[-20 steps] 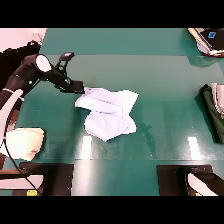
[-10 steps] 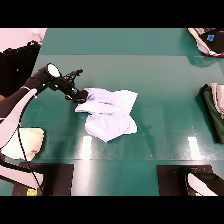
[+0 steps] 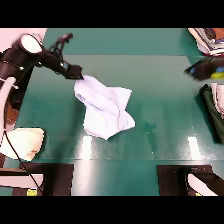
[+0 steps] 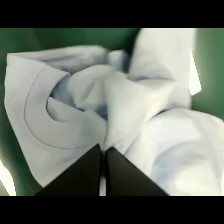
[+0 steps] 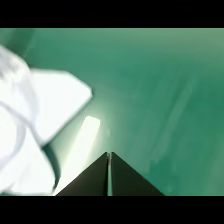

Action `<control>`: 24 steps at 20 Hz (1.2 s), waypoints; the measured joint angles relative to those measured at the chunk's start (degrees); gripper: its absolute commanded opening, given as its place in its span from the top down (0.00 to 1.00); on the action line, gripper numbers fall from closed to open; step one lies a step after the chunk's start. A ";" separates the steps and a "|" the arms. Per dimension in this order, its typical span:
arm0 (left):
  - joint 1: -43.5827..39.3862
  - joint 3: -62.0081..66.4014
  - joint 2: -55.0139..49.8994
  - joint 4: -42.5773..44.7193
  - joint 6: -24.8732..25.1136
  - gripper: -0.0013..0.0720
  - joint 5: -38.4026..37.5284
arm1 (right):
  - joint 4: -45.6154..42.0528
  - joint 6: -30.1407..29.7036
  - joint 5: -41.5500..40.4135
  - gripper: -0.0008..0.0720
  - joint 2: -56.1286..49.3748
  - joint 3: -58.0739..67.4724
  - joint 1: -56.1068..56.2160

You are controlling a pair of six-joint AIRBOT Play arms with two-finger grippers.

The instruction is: Fold the shirts.

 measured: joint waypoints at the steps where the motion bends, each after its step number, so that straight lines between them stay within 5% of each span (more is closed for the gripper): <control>1: 0.00 0.76 0.74 0.35 0.02 0.95 0.28 | 0.20 0.00 -0.09 0.35 -0.39 -3.74 0.59; 7: 0.04 2.56 2.56 1.38 -0.07 0.95 0.94 | 12.04 -3.85 -5.88 0.35 -9.81 -21.16 8.20; 14: 0.02 2.80 2.82 1.46 -0.28 0.95 1.16 | 20.11 -7.28 -14.75 0.35 -25.94 -17.25 17.75; 16: 0.04 2.80 2.82 1.49 -0.31 0.95 1.16 | 20.85 -7.43 -15.06 0.41 -30.05 -13.90 19.87; 18: 0.04 2.80 2.82 1.49 -0.33 0.95 1.16 | 21.22 -7.56 -14.97 0.87 -33.35 -10.86 21.70; 19: 0.02 2.80 2.82 1.51 -0.35 0.95 1.14 | 21.00 -7.58 -14.97 0.97 -34.67 -9.66 22.38; 24: 0.02 3.13 5.99 4.37 -2.32 0.95 2.10 | 18.58 -7.63 -14.53 0.97 -34.36 -4.72 22.12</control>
